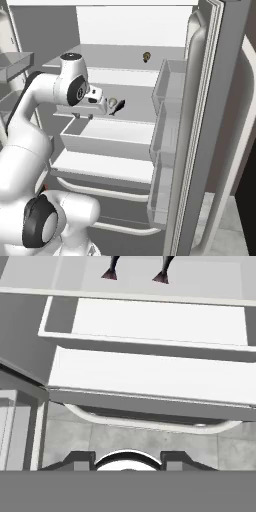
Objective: Place one mushroom and one fish in each tupperware on the nearby counter, to pack two identical lunches.
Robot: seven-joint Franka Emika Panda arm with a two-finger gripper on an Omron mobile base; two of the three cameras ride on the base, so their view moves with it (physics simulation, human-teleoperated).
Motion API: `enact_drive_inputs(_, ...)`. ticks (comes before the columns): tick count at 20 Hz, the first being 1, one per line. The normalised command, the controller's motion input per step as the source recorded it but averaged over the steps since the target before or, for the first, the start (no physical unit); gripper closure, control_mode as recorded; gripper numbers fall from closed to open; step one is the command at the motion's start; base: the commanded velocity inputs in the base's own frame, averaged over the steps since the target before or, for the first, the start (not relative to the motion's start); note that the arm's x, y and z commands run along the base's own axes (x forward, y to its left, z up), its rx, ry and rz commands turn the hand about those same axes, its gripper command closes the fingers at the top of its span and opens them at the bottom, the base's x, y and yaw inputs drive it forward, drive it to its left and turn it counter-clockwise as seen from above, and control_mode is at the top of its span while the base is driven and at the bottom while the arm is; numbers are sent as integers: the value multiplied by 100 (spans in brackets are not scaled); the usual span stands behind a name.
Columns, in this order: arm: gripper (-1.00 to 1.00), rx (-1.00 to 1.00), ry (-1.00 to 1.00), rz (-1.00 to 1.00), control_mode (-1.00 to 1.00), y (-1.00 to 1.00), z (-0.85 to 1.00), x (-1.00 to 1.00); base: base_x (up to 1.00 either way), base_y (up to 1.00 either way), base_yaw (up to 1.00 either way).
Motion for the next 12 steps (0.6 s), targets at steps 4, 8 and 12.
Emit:
enact_drive_inputs(4, -100, 0, -1, 0, -100, -1, 1, -12, 0, 0, 0)
enact_drive_inputs(8, -100, 0, -22, 0, -100, 0, 24, -17, 0, 0, 0)
enact_drive_inputs(12, -100, 0, -34, 0, -100, -6, 29, -13, 0, 0, 0)
